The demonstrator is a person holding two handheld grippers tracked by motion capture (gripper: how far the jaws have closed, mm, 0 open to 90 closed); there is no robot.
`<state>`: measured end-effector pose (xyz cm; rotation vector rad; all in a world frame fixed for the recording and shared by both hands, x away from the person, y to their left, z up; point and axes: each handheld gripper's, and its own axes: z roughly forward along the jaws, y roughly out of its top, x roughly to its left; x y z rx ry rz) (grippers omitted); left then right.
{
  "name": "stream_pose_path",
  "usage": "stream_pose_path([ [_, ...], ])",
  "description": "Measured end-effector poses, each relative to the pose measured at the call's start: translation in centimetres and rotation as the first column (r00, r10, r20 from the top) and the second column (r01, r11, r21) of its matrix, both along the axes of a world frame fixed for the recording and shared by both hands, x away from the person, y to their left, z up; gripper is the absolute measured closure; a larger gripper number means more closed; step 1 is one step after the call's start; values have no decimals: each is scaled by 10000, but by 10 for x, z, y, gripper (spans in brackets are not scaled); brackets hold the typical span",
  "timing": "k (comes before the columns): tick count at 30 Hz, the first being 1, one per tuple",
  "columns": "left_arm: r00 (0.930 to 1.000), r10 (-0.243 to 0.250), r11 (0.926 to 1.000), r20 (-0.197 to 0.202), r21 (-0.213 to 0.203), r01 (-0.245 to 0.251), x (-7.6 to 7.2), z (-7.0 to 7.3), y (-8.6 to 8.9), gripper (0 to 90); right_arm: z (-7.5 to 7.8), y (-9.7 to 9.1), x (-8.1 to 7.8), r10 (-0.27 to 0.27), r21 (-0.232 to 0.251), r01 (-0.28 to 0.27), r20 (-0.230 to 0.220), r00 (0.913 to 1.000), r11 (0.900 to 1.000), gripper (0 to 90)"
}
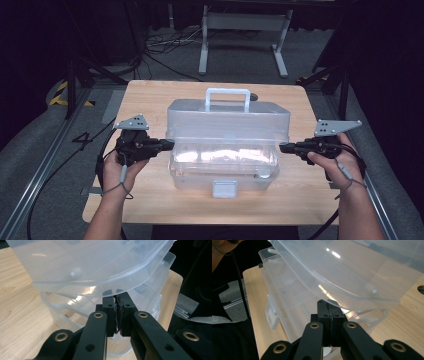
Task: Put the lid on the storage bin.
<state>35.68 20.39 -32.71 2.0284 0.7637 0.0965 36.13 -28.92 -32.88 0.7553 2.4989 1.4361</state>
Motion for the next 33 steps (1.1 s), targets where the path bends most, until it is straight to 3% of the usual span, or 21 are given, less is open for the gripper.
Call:
stream_pose_path([
  [10,9996,-199,9988,-184,453,207,-4,-2,0,852,-3,-1,1,112,-449,-137,-559,9984,9989,900],
  [17,9987,-328,9969,-390,707,355,-5,-3,0,851,-4,-1,2,102,-906,-164,-681,9976,9958,900],
  [18,9976,-458,9945,-516,921,504,-5,-3,-1,850,-5,-1,2,155,-1034,-230,-733,9972,9944,900],
  [24,9953,-635,9889,-731,1295,726,-7,-4,-3,850,-6,1,1,302,-1389,-421,-867,9958,9894,900],
  [33,9915,-703,9828,-1091,1627,876,-6,-7,-6,851,-9,3,1,438,-1851,-637,-1094,9930,9807,898],
])
